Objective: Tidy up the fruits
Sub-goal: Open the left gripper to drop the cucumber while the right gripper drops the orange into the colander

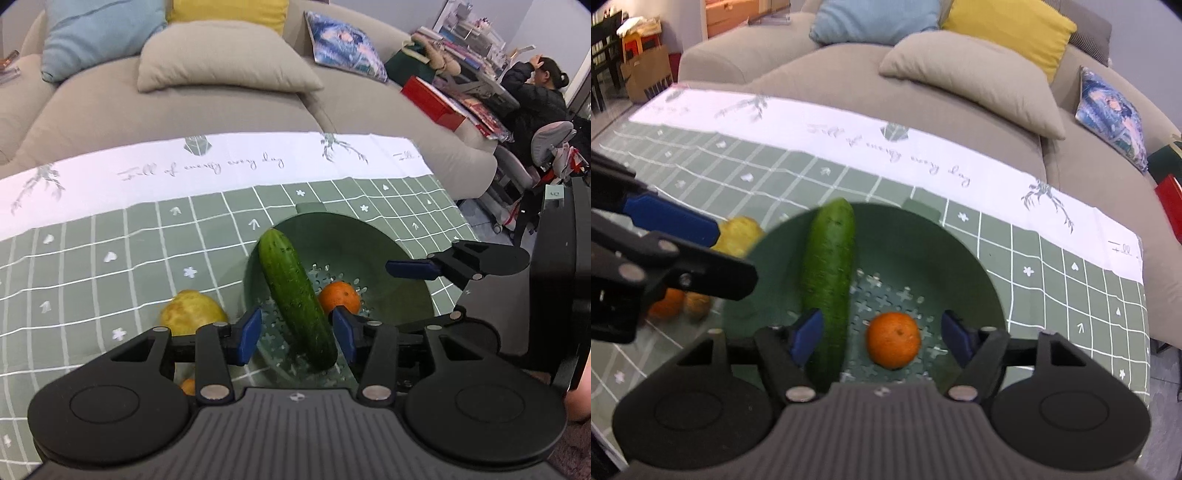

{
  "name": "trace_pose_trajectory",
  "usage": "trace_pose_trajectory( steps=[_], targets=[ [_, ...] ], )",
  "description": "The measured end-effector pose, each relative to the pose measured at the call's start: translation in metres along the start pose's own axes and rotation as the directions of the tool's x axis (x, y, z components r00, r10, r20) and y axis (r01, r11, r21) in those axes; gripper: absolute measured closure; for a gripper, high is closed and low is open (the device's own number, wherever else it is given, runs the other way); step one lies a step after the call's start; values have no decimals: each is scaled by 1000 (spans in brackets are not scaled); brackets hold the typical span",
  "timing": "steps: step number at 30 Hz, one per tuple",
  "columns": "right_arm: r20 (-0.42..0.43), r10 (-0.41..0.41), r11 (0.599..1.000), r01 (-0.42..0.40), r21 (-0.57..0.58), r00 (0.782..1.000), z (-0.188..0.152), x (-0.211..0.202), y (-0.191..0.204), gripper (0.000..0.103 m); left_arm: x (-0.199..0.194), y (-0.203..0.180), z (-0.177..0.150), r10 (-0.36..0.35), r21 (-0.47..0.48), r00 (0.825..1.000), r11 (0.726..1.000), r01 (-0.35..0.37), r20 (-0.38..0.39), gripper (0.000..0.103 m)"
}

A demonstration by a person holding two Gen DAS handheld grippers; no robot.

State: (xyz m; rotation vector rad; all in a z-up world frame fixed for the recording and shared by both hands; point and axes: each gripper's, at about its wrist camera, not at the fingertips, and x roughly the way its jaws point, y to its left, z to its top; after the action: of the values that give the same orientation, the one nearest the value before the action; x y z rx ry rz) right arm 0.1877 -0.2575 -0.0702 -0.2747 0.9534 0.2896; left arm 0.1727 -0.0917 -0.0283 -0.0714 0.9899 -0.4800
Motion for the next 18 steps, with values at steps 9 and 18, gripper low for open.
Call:
trace_pose_trajectory(
  steps=[9,18],
  targets=[
    [65,22,1000,-23,8,998,-12,-42,43,26,-52,15,-34,80,49,994,995,-84,74,50],
    [108,81,990,-93,110,991,-35,-58,93,26,-78,43,-79,157,24,983,987,-160,99,50]
  ],
)
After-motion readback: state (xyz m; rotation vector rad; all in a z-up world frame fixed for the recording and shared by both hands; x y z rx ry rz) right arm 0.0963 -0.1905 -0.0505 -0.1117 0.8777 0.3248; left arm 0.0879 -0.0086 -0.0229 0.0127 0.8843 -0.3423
